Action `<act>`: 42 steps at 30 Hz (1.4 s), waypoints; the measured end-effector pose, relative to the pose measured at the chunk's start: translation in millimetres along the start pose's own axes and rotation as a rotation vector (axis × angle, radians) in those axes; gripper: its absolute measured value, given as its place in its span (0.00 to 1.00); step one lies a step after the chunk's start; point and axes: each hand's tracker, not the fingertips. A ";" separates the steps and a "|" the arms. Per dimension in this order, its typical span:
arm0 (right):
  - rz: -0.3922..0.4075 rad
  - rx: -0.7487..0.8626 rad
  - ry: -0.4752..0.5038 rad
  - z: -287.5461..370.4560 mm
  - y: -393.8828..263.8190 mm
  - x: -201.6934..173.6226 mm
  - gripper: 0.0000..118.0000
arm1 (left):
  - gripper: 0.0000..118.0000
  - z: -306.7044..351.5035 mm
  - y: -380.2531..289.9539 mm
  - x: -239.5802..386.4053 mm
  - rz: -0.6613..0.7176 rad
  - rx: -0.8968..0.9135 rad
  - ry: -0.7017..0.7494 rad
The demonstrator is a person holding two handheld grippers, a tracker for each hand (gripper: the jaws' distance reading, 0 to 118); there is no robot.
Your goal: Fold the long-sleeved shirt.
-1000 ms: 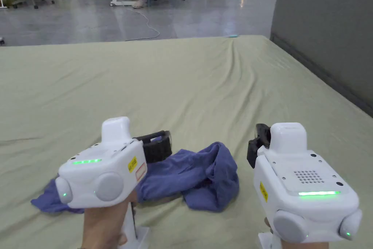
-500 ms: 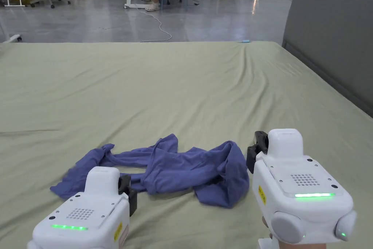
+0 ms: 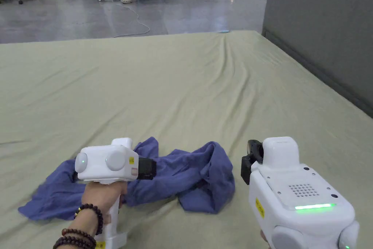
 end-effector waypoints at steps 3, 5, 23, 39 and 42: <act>-0.001 -0.023 -0.019 -6.2 -2.5 5.5 0.00 | 0.36 -14.4 -2.9 -2.3 0.066 -0.077 -0.006; -0.003 -0.036 -0.026 -10.3 -5.6 9.8 0.06 | 0.02 -6.7 -5.6 0.3 0.077 -0.050 -0.032; 0.036 -0.442 0.139 -154.1 -42.8 -15.0 0.08 | 0.02 92.1 7.8 -9.8 0.036 0.224 -0.125; 0.200 0.064 0.135 -147.0 335.7 -34.5 0.07 | 0.02 352.2 213.9 -37.4 0.112 0.763 0.046; 0.198 0.098 0.135 -144.0 382.9 -39.5 0.07 | 0.02 393.0 244.1 -39.4 0.113 0.828 0.065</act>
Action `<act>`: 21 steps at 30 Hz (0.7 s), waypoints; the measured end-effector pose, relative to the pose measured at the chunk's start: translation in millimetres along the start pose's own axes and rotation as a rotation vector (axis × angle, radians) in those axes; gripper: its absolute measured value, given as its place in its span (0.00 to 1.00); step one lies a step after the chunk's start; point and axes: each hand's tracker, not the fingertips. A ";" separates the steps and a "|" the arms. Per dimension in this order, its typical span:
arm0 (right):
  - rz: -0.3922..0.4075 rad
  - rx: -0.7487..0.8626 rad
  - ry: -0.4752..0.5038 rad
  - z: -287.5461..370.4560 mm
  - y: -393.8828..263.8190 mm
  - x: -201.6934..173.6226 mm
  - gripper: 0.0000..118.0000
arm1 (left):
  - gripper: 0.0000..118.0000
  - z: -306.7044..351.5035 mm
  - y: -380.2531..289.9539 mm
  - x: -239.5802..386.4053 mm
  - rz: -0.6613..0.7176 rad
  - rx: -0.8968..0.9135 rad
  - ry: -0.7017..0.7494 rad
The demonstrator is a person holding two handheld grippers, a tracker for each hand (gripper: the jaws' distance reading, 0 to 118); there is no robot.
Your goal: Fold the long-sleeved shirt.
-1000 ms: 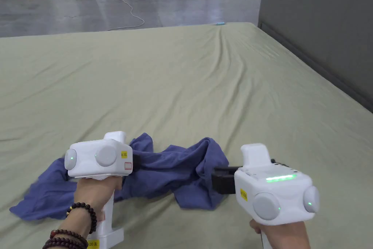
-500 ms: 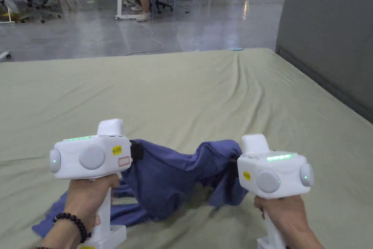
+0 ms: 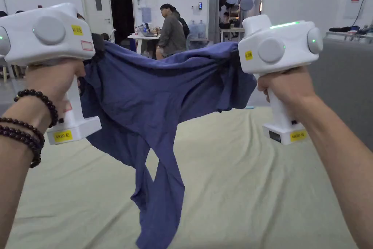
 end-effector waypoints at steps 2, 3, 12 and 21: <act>-0.002 0.002 -0.017 -2.3 22.3 3.1 0.07 | 0.02 0.4 20.1 1.0 -0.009 0.010 -0.004; 0.001 0.007 -0.023 -2.6 26.6 3.8 0.07 | 0.02 1.6 25.8 2.4 -0.015 0.019 -0.010; -0.041 -0.119 0.010 -42.3 -39.0 -3.4 0.07 | 0.02 -37.2 -42.7 -4.1 -0.076 -0.097 0.002; -0.112 -0.480 0.076 -107.6 -228.5 -32.1 0.07 | 0.02 -80.5 -242.1 -40.1 -0.009 -0.477 0.068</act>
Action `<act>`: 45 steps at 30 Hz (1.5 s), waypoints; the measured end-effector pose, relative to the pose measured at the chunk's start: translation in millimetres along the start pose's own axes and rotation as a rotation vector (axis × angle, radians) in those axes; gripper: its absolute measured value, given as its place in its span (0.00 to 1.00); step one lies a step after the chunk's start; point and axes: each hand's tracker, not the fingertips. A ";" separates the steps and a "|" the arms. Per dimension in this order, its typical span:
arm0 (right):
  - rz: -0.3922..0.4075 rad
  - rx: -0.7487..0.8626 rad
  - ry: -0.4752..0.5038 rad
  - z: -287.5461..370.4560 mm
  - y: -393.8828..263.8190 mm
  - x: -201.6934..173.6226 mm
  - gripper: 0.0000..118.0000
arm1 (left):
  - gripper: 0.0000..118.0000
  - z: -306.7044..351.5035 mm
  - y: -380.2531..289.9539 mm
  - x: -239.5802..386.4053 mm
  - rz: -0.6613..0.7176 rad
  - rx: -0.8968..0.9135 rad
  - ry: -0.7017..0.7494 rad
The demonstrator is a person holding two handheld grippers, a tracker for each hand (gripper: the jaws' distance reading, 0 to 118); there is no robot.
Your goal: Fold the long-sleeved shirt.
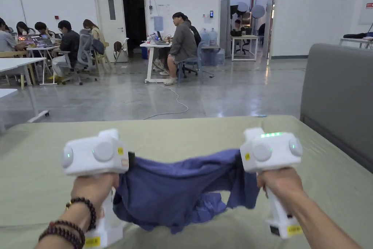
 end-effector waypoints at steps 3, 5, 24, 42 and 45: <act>0.013 -0.006 0.013 -1.1 -19.4 0.1 0.07 | 0.02 0.4 -22.5 1.3 -0.080 0.032 0.048; 0.015 0.001 0.004 7.3 -29.8 2.3 0.07 | 0.02 8.2 -29.3 -4.2 -0.045 0.032 0.014; 0.041 -0.320 0.020 77.5 -304.0 -10.7 0.07 | 0.02 75.8 -317.0 -19.5 0.077 -0.267 0.021; -0.078 -0.107 0.039 143.3 -238.1 -1.2 0.00 | 0.00 89.8 -209.9 -19.9 0.041 -0.099 0.004; -0.070 -0.119 0.057 142.8 -236.8 -1.7 0.00 | 0.25 52.8 -180.0 -36.1 0.060 -0.069 0.072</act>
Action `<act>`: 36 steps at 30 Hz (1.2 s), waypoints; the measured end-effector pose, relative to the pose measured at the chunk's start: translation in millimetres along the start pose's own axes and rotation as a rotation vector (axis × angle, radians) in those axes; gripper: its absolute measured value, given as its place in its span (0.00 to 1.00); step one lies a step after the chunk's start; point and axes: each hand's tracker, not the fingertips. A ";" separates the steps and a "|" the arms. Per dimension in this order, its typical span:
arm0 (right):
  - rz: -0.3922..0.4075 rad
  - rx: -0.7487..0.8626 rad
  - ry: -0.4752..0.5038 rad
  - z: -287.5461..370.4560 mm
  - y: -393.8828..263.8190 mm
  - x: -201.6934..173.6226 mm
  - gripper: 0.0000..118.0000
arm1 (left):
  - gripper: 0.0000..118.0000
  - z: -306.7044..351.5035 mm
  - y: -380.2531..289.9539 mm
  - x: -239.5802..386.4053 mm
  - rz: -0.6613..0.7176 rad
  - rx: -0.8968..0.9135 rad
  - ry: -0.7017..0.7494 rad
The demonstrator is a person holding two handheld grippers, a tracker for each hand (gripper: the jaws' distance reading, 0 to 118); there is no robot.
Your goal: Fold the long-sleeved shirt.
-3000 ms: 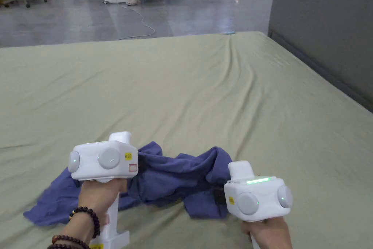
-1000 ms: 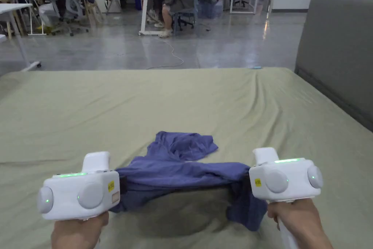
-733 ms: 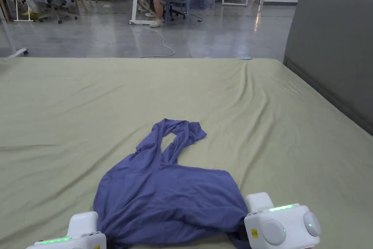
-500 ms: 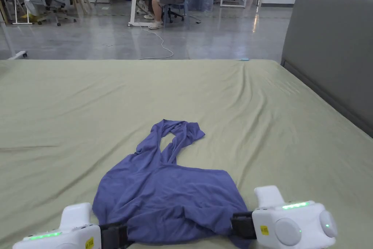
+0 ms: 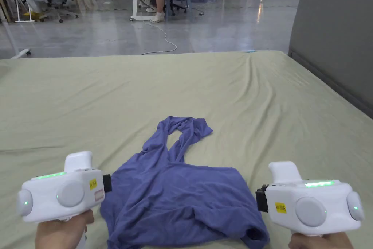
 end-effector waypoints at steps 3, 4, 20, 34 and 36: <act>0.001 -0.023 -0.009 -9.9 -0.5 0.6 0.00 | 0.98 -58.2 28.1 -13.7 0.042 -0.080 0.014; 0.002 -0.030 -0.011 -11.8 1.0 1.5 0.00 | 0.97 -76.7 34.7 -17.8 0.064 -0.127 0.026; -0.001 -0.091 -0.042 -118.9 85.9 11.7 0.10 | 0.00 -133.6 34.6 3.8 -0.114 -0.266 0.007; 0.102 -0.495 -0.084 -249.0 124.9 -9.7 0.43 | 0.00 -84.4 58.2 14.2 -0.112 -0.139 -0.049; 0.084 -0.489 -0.079 -240.5 130.7 -9.9 0.41 | 0.00 -86.0 61.8 15.7 -0.113 -0.139 -0.043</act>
